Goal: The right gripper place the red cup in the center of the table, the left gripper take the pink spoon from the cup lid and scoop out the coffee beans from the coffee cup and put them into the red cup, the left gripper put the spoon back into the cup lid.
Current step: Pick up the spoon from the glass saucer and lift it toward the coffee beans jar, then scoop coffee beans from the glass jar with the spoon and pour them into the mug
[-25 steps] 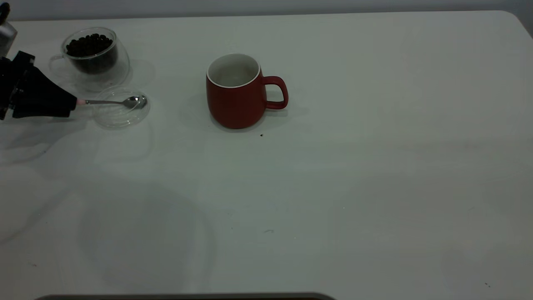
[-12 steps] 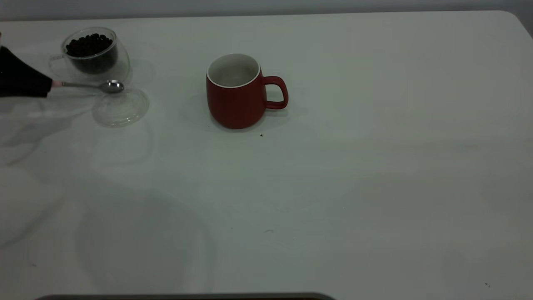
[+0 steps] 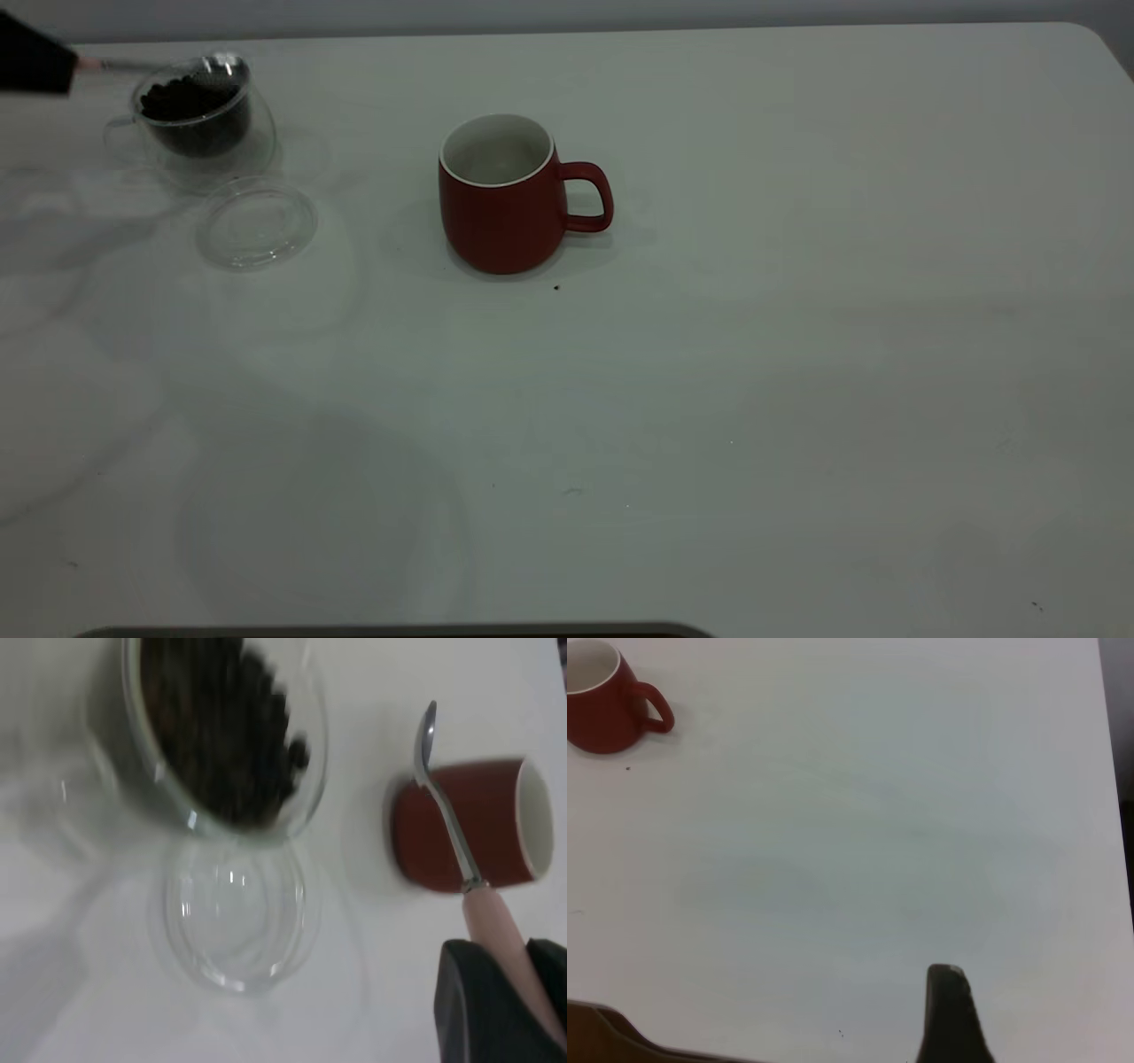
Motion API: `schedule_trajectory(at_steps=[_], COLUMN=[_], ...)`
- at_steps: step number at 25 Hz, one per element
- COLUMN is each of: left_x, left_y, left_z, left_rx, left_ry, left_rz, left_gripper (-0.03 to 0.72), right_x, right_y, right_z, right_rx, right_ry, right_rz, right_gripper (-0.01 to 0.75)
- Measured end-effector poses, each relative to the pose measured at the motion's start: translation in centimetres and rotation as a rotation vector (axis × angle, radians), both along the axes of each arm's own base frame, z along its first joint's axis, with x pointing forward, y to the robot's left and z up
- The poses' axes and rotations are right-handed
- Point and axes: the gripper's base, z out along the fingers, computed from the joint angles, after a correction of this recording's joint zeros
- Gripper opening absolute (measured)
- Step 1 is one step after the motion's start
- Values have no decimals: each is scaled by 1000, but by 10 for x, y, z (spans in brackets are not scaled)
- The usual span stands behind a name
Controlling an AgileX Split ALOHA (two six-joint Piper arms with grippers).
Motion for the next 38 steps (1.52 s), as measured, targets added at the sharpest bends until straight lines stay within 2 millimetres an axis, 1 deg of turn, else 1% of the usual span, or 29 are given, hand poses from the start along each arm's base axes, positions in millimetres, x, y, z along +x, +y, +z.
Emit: schedule_trajectory(at_steps=[3,9,14,20,23,32,38], left_x=[5,8,13,14,14,15,11], left_y=[2,5,10,11,12,13,9], left_z=[7,5,-9,-29,-33,-37,-53], left_rx=[7,36,78,79,80,86,32], left_ry=[-18,-18,-9,20,26,32,111], left_rz=[5,46,115,147,155,177,184], left_gripper=[119,119,119,119,119,119,119], right_x=[0,0,0,0,0,0,0], right_y=[0,0,0,0,0,0,0], right_z=[0,0,0,0,0,0,0], right_rx=[0,0,0,0,0,0,0], right_ry=[0,0,0,0,0,0,0], right_rz=[0,0,0,0,0,0,0], right_gripper=[534,534,534,534,534,534,534])
